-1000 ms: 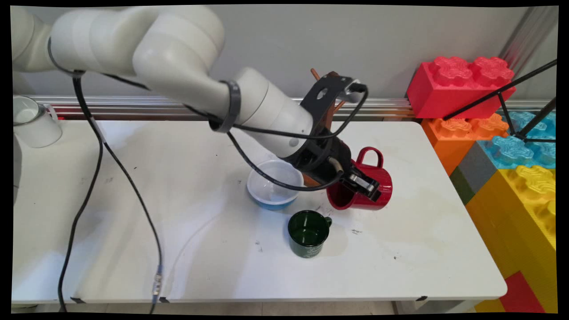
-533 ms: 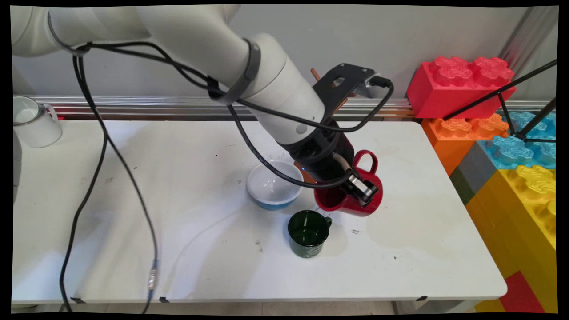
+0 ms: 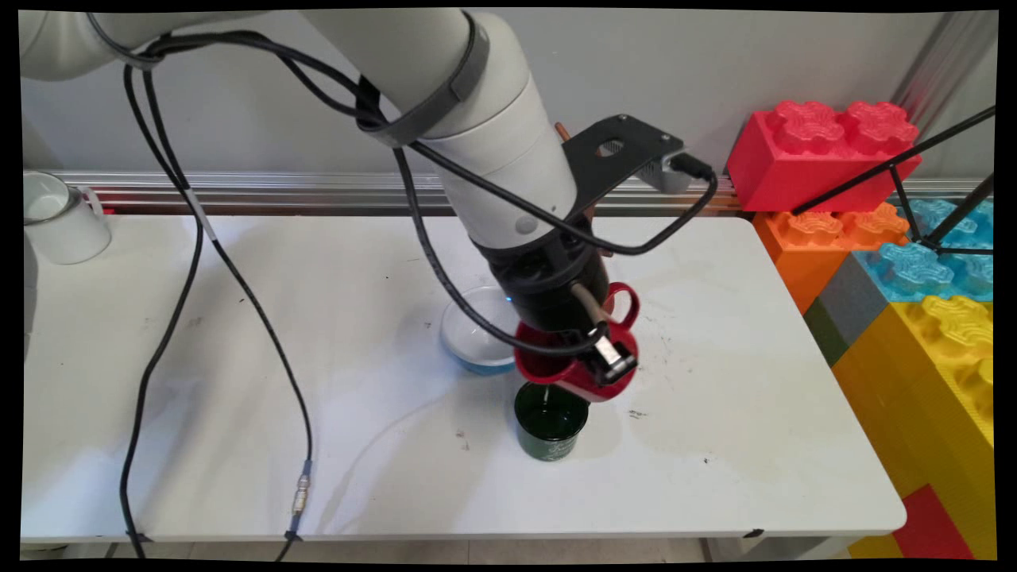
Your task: Place the picked object on the table
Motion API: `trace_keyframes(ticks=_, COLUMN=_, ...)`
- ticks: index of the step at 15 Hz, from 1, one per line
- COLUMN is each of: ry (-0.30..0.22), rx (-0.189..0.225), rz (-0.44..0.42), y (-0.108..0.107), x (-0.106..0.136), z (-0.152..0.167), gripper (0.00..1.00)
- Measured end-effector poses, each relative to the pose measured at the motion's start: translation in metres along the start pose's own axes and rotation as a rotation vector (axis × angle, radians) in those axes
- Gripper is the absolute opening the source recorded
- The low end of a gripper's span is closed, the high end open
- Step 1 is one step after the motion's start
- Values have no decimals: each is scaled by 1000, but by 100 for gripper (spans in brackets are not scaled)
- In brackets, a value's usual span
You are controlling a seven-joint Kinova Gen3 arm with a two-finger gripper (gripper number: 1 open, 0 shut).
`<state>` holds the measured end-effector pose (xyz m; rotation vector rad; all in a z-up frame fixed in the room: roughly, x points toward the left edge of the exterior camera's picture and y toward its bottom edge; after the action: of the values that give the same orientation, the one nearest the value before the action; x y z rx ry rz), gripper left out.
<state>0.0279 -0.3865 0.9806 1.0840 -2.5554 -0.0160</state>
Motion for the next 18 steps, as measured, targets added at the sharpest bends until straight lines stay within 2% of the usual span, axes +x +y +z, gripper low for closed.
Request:
trace_keyframes(ticks=5, ry=-135, rx=81, rz=61, y=1, x=-18, z=-10, gripper=0)
trace_keyframes(ticks=9, ry=-249, rx=137, rz=120, y=-6, x=-44, z=-13, gripper=0)
trace_keyframes(ticks=13, ry=-343, rx=170, rz=195, y=-17, x=-66, z=-7, gripper=0)
trace_keyframes(ticks=18, ry=-445, rx=201, rz=249, y=-32, x=-86, z=9, gripper=0)
